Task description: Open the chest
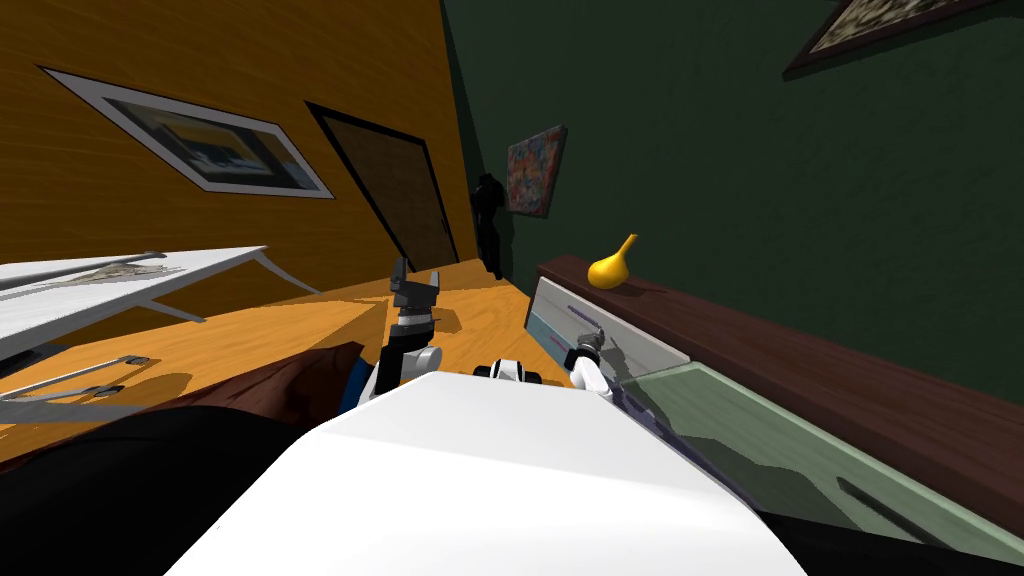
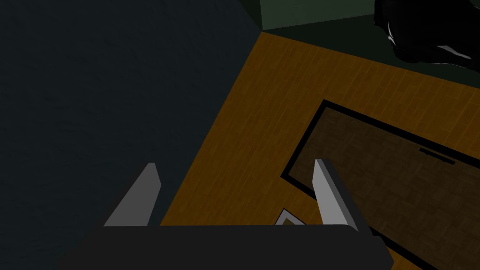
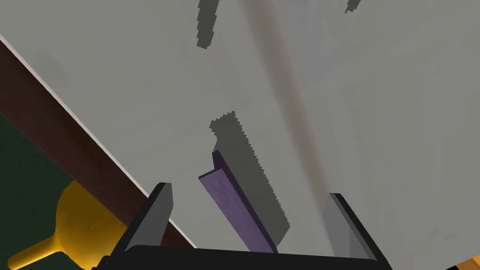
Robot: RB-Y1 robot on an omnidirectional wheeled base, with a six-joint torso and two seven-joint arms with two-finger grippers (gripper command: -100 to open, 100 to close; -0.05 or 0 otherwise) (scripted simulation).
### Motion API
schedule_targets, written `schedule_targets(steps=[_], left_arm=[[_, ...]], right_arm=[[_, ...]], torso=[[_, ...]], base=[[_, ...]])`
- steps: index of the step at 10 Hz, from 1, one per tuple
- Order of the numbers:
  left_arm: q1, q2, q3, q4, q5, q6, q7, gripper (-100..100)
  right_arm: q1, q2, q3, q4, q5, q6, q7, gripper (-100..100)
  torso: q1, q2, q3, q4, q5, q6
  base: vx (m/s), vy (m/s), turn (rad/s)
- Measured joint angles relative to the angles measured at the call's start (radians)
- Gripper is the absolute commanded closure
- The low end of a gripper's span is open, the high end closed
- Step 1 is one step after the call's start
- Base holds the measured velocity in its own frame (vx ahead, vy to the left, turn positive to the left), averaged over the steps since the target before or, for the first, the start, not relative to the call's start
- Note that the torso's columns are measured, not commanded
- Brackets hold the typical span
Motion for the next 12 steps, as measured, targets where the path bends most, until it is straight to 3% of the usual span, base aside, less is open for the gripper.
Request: schedule_targets(steps=[6, 12], left_arm=[[0.0, 0.0, 0.0, 0.0, 0.0, 0.0, 0.0, 0], [0.0, 0.0, 0.0, 0.0, 0.0, 0.0, 0.0, 0]], right_arm=[[-0.037, -0.043, 0.021, 0.078, 0.099, 0.109, 0.08, -100], [-0.072, -0.198, 0.128, 0.136, -0.029, 0.186, -0.001, -100]], torso=[[0.0, 0.002, 0.001, 0.001, 0.0, 0.0], [0.0, 0.0, 0.0, 0.0, 0.0, 0.0]], base=[[0.044, 0.018, 0.011], [-0.001, 0.032, 0.04]])
